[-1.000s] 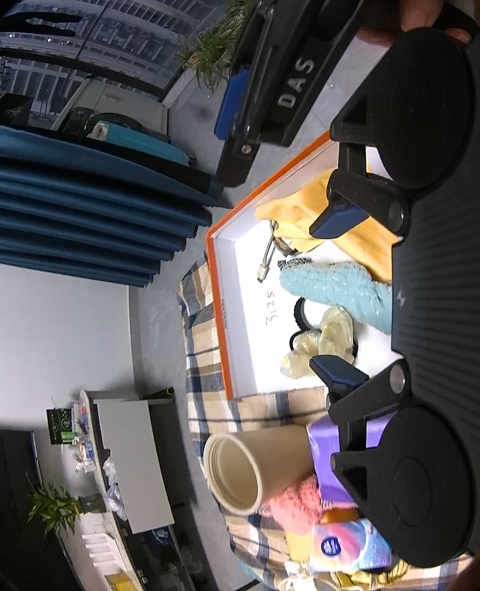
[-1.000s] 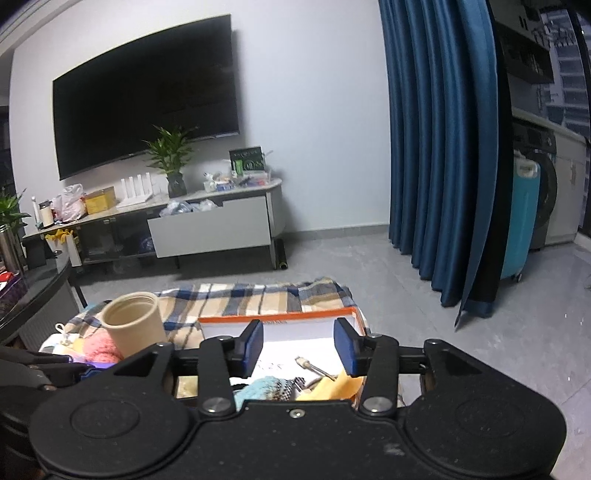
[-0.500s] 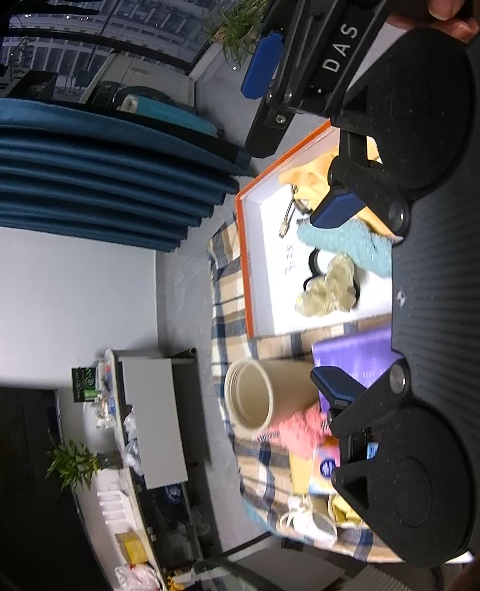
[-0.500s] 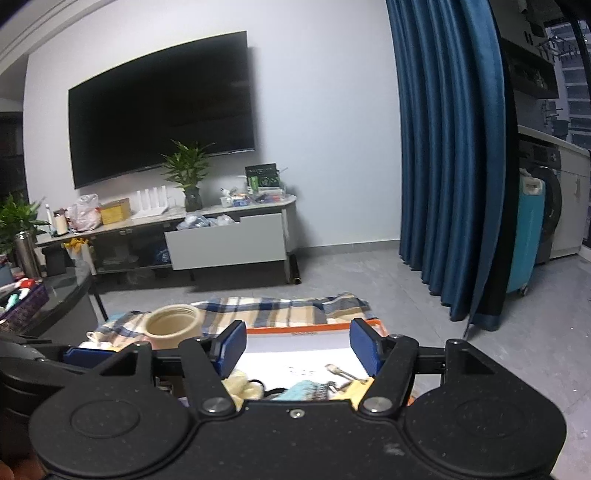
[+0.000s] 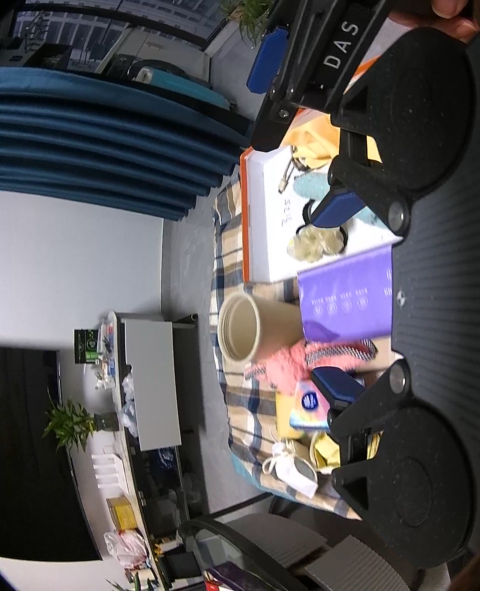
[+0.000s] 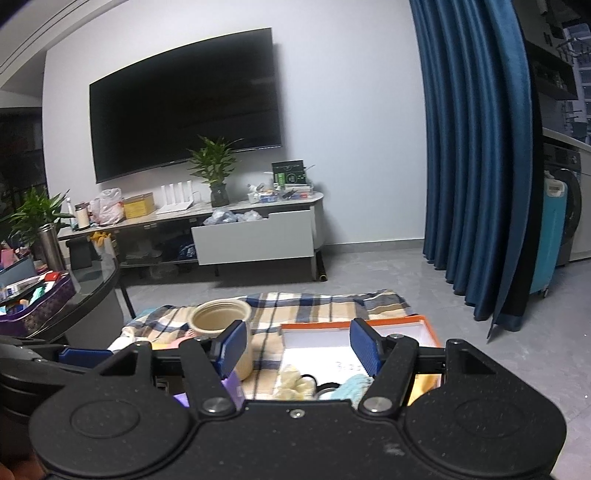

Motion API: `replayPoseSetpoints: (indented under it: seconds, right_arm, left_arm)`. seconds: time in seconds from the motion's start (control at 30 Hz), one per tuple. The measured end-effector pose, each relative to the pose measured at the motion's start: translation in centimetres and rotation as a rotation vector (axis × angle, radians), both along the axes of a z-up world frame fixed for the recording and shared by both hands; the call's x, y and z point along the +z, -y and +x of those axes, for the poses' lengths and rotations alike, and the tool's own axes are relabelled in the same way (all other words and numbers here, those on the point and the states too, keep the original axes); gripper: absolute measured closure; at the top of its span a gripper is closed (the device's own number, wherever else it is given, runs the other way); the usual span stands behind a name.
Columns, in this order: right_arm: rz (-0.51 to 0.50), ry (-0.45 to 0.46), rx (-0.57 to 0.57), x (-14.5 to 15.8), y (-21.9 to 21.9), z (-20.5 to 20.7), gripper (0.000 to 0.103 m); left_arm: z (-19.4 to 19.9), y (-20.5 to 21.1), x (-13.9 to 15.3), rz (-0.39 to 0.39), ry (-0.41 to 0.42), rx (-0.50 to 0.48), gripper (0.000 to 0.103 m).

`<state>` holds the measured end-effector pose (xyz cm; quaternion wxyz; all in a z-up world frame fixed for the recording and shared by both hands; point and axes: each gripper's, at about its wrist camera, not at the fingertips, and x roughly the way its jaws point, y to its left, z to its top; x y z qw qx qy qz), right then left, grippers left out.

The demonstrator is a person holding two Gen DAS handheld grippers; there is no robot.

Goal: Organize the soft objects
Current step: 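Move both tools back over the pile of soft items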

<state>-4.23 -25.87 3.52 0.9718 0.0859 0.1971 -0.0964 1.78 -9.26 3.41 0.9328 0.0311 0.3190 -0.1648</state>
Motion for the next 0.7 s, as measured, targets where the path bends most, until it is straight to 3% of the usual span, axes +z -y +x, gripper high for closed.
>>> replayPoseSetpoints:
  seconds: [0.7]
  right_arm:
    - [0.018, -0.044, 0.157, -1.0, -7.1, 5.1, 0.028]
  left_arm:
    - [1.8, -8.0, -0.6, 0.012, -0.025, 0.127, 0.019]
